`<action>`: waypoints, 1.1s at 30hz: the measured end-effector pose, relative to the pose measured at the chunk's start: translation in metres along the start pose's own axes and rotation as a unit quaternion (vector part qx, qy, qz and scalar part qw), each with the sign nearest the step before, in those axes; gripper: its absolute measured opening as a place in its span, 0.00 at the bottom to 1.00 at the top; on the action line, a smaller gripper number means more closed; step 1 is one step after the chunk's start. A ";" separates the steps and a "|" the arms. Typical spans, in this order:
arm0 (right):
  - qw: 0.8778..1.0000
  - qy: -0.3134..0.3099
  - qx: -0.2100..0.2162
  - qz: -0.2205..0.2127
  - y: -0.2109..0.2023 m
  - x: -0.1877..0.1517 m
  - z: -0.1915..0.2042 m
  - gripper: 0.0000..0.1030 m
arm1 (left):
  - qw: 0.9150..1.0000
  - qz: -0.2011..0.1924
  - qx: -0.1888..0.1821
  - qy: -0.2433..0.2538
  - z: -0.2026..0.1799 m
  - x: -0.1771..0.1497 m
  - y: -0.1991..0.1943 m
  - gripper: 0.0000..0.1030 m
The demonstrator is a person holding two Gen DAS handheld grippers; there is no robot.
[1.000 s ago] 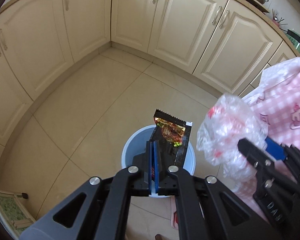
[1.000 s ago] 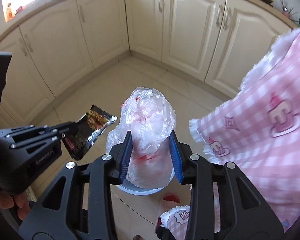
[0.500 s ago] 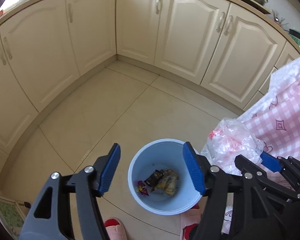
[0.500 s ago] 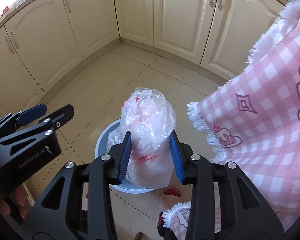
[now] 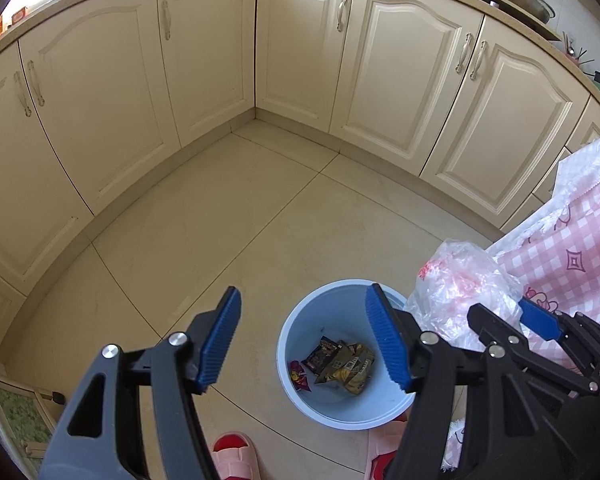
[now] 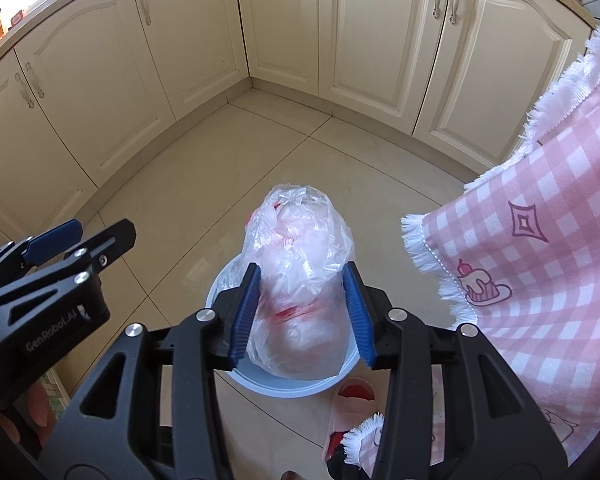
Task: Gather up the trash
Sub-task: 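Carry both items over the blue bin and open both tools to drop them, then move both open tools back over the table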
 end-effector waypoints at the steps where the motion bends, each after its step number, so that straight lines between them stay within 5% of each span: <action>1: 1.000 0.000 0.000 -0.001 0.001 0.001 0.001 0.44 | 1.000 0.001 -0.002 0.000 0.000 0.000 0.000 0.62; 16: 0.999 -0.016 -0.011 -0.028 -0.037 0.012 0.003 0.50 | 1.000 -0.023 0.010 -0.004 0.004 0.001 -0.024 0.62; 33: 0.981 -0.010 -0.035 -0.191 -0.265 0.027 -0.033 0.57 | 0.985 -0.166 -0.033 0.018 -0.060 0.015 -0.226 0.68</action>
Point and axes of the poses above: each gripper's, at about its wrist camera, not at the fingertips, and y roughly the way its jaws point, z to its left, x to its top, the point moved 7 cm from there along y, roughly the way its jaws point, and after that the axes turned 3 degrees about x, right-handed, at the moved point
